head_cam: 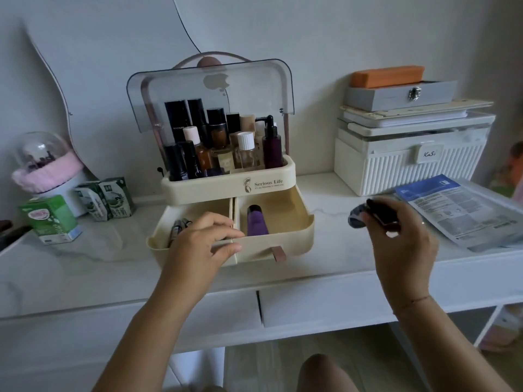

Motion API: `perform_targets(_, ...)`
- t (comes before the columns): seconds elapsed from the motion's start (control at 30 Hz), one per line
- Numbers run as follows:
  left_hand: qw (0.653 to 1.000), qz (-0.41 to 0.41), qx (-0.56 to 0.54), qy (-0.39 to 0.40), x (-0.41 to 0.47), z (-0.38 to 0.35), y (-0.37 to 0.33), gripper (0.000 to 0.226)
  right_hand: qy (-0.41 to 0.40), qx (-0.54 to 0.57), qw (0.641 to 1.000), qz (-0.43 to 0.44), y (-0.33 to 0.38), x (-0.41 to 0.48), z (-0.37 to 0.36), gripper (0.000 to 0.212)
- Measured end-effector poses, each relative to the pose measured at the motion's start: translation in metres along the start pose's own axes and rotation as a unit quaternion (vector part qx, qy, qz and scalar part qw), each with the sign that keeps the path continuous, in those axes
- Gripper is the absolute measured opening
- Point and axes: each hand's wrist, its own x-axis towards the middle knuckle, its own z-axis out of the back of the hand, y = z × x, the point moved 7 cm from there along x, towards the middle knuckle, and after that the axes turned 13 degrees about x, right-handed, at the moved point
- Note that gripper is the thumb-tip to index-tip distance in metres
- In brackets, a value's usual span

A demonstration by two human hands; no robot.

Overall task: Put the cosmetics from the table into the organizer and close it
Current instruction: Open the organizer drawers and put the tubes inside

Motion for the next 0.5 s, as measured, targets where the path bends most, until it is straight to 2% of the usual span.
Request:
perform_targets(0.07,1.000,-0.007,-0.001,-0.001,0.002,0.000,-0.001,0.018,-0.008,0.051,0.996,0.078,0.042,0.010,-0.003,0.023)
perform_targets(0.17,1.000,-0.016,-0.004,0.002,0.003,-0.001,-0.001,0.017,0.078,0.106,0.979,0.158,0.087,0.013,-0.028,0.024)
perform_targets(0.27,1.000,-0.029,0.012,-0.003,-0.001,-0.001,-0.002,0.019,0.205,0.097,0.966,0.124,0.090,0.005,-0.064,0.023)
perform_targets(0.37,0.997,-0.025,0.053,-0.042,-0.007,0.008,0.002,0.027,0.290,0.047,0.954,0.059,0.067,-0.002,-0.089,0.026)
perform_targets(0.5,0.982,0.034,0.146,-0.116,-0.021,0.024,0.025,0.058,0.365,0.038,0.930,0.022,0.048,-0.002,-0.104,0.031)
